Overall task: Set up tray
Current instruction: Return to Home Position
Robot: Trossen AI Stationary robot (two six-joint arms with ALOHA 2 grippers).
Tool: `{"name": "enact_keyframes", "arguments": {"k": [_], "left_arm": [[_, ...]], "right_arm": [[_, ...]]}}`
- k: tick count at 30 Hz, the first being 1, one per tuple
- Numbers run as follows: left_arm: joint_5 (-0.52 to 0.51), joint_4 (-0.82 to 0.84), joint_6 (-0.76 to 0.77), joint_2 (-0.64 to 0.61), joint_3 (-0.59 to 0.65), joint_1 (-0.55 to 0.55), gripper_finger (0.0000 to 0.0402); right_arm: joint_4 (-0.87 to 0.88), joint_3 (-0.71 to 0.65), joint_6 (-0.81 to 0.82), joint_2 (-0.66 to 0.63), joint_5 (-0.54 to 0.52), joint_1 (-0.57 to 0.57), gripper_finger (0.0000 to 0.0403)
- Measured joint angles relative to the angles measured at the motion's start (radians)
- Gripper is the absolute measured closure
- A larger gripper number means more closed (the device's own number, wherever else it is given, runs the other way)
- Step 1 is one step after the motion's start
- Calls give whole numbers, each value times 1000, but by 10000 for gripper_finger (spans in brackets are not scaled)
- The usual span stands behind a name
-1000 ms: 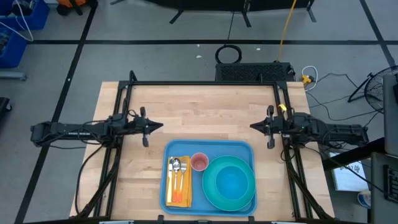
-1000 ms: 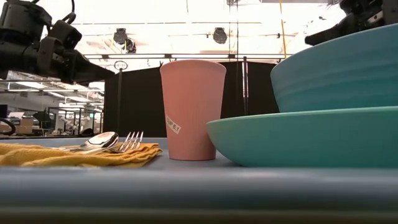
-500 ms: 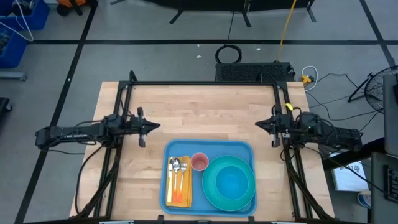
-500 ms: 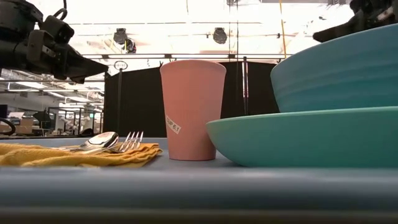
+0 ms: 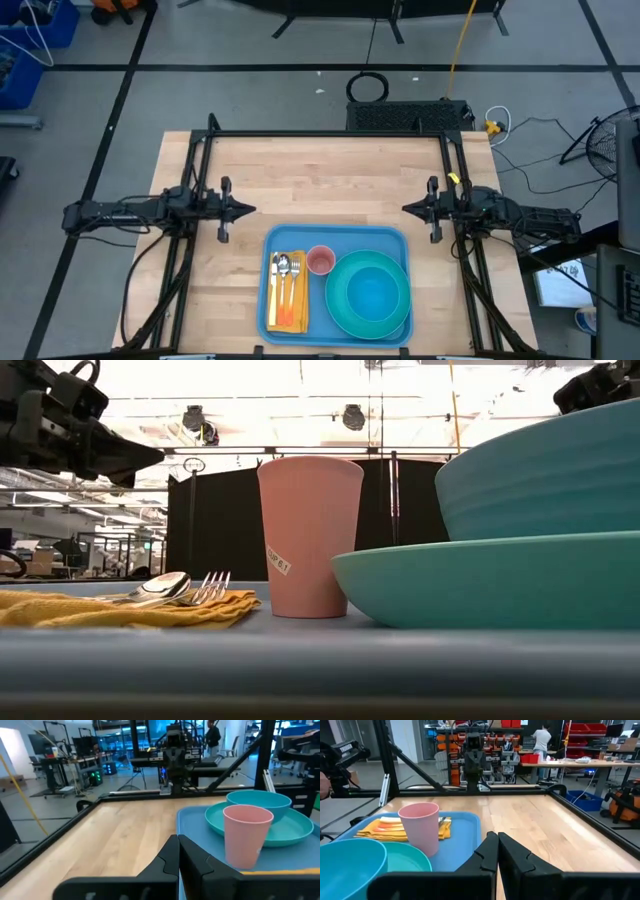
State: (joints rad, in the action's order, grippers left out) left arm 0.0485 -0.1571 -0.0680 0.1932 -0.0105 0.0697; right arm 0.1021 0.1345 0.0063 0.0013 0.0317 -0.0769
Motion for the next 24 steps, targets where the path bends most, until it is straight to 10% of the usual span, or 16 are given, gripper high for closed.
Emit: {"name": "enact_keyframes", "arguments": {"k": [24], "left_arm": [[-240,105,61,-6,-1,-166,401]], "right_arm": [[-136,-115,7,13,46,0,403]]}}
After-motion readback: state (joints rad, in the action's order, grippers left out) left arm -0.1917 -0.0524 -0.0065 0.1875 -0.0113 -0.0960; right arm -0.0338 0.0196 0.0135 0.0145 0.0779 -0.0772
